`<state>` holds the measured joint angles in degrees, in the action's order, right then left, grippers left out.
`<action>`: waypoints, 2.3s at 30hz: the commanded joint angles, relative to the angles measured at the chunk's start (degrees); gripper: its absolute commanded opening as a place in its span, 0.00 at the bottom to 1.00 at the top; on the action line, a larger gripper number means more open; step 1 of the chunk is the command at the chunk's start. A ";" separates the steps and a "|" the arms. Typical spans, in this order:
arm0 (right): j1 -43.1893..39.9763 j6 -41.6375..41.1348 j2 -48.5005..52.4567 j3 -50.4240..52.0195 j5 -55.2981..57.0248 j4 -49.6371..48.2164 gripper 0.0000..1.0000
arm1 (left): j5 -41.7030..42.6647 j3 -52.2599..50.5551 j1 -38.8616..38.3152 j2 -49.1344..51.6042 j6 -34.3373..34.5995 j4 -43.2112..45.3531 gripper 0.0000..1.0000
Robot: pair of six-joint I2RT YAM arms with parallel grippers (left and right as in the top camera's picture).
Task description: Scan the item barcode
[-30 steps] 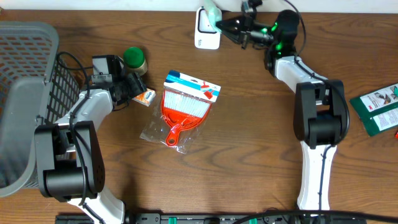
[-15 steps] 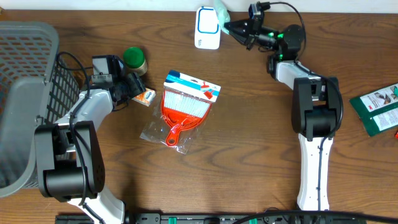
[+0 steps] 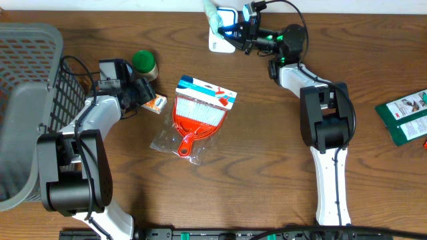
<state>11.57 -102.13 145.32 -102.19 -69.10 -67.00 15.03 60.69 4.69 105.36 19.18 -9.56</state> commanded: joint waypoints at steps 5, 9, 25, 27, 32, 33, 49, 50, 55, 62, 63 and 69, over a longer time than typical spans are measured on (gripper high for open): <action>-0.09 6.86 -0.81 -1.27 3.96 4.09 0.01 | -1.20 2.05 0.39 -0.24 -1.14 -0.90 0.71; -1.18 9.88 -0.81 -1.27 3.89 7.67 0.01 | -1.20 2.01 0.39 -0.24 -1.16 -1.16 0.71; -1.40 16.04 -0.81 -4.26 -15.04 8.22 0.01 | -2.69 2.01 0.39 -0.24 -1.16 -1.57 0.71; -1.40 15.50 -0.83 -5.66 -20.44 5.31 0.01 | -2.69 2.01 0.39 -0.24 -1.16 -1.55 0.71; -1.40 3.48 -1.03 -7.80 -20.33 -10.75 0.01 | -2.67 2.01 0.39 -0.24 -1.14 -1.51 0.71; -1.40 0.57 -1.03 -8.20 -20.33 -13.49 0.01 | -2.64 2.01 0.39 -0.24 -1.14 -1.49 0.71; 6.91 -0.44 -1.64 -8.37 -20.15 -13.55 0.01 | 30.88 2.01 0.39 -0.24 -0.33 23.37 0.71; 7.21 -0.44 -1.62 -8.37 -20.15 -13.46 0.01 | 30.84 2.01 0.39 -0.24 0.50 24.15 0.71; 7.52 -4.37 -1.81 -8.39 -19.23 -5.99 0.01 | 30.80 2.01 0.39 -0.24 0.59 23.76 0.71; 6.29 -1.33 -1.81 -8.50 -19.50 -3.34 0.02 | 30.77 2.01 0.39 -0.24 0.61 23.37 0.71; 5.99 0.07 -1.81 -8.50 -19.47 -2.23 0.02 | 30.80 2.01 0.39 -0.24 0.63 23.34 0.71; 1.18 -0.46 -1.84 -8.92 -13.27 11.13 0.02 | 30.80 2.01 0.39 -0.24 0.66 22.62 0.71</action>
<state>16.10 -103.15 145.25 -109.78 -86.83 -56.75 44.97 61.65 4.69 105.34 19.68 13.39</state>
